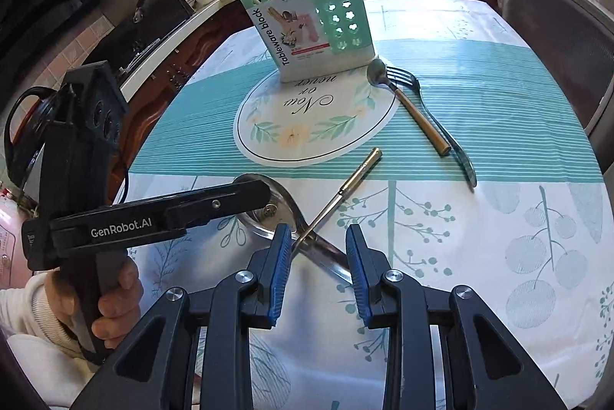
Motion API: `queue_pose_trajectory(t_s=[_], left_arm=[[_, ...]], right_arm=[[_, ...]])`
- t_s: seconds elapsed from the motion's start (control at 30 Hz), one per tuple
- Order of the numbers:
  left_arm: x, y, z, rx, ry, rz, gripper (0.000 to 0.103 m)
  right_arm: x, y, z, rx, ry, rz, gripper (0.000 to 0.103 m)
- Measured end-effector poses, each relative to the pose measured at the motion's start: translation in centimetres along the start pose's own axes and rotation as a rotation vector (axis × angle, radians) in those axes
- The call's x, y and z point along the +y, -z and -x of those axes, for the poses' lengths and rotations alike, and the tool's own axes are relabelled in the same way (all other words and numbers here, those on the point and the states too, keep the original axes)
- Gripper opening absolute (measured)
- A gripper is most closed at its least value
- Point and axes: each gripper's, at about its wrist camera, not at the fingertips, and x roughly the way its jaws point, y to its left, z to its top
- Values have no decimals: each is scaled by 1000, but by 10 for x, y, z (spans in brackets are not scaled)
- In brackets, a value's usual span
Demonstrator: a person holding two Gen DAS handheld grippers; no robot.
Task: Organize utensils
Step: 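Lower both tools toward the spoons beside the placemat, then grasp the gold-handled spoon with the right tool while the left tool grasps a steel spoon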
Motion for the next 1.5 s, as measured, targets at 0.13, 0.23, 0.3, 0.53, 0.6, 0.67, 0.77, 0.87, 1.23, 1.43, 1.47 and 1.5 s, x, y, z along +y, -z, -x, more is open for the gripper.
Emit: queue_pose_trajectory(t_s=[0.13, 0.23, 0.3, 0.53, 0.6, 0.67, 0.77, 0.87, 1.23, 1.43, 1.47, 1.5], left_arm=[[-3, 0, -7, 18, -10, -7, 21], [-5, 0, -12, 25, -32, -13, 9], [-6, 0, -11, 19, -32, -17, 7], [-21, 1, -3, -15, -78, -104, 5], [-23, 0, 0, -21, -76, -113, 4], [-23, 0, 2, -27, -73, -117, 4], [-26, -1, 4, -36, -70, -137, 4], [-29, 2, 5, -31, -72, -160, 4], [-25, 3, 3, -2, -79, -172, 4], [-21, 3, 9, -17, -72, -167, 4], [-21, 3, 12, -23, -71, -168, 4], [-21, 3, 13, -30, -73, -168, 4]], right_arm=[[2, -1, -4, 11, -8, 11, 30], [4, -2, -7, 14, -13, 11, 30], [3, -5, -10, 13, -8, 1, 30], [-4, -25, -33, 87, -19, -99, 30], [-9, -31, -43, 122, -25, -152, 30], [-15, -35, -50, 153, -33, -207, 30], [-22, -42, -57, 176, -29, -260, 28], [-23, -51, -63, 205, 23, -272, 26], [22, -76, -95, 359, 325, -4, 16], [13, -82, -94, 378, 261, -54, 6], [8, -82, -89, 355, 236, -84, 6], [4, -81, -85, 332, 208, -109, 6]])
